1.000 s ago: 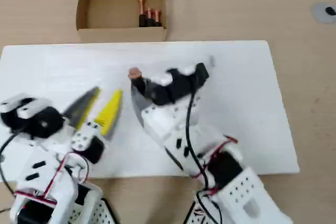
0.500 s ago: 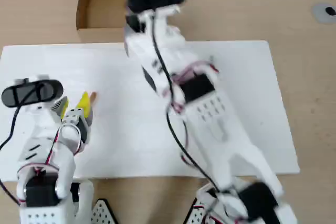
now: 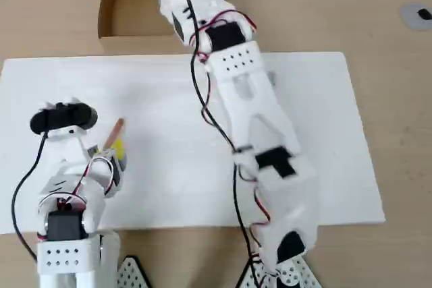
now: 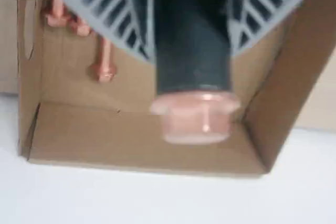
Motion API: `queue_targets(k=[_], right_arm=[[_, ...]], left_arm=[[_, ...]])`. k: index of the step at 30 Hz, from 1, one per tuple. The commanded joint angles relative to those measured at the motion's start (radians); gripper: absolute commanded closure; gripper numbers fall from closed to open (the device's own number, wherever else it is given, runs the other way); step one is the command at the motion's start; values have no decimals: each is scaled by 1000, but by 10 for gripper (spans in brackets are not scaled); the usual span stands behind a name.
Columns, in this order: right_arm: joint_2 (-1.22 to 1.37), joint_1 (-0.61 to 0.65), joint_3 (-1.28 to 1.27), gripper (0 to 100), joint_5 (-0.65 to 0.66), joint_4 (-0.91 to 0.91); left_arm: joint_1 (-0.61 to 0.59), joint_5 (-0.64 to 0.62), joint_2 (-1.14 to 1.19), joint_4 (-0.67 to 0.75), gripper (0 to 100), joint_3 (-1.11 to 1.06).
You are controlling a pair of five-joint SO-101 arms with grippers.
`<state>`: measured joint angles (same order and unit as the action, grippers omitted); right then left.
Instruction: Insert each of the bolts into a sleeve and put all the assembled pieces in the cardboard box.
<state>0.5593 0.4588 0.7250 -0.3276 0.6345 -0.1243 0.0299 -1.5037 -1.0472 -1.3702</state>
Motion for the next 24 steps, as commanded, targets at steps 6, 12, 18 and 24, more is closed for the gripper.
queue_targets(k=[6,12,18,24], right_arm=[[394,-65,487,989,-2,-25],[667,-85,730,989,28,-117],[816,-77,831,989,46,-135],[849,-73,796,988,46,-178]], left_arm=[[-9,6,4,20,833,14],[-12,6,4,14,837,11],[-11,11,4,20,916,12],[-12,11,4,20,914,11]])
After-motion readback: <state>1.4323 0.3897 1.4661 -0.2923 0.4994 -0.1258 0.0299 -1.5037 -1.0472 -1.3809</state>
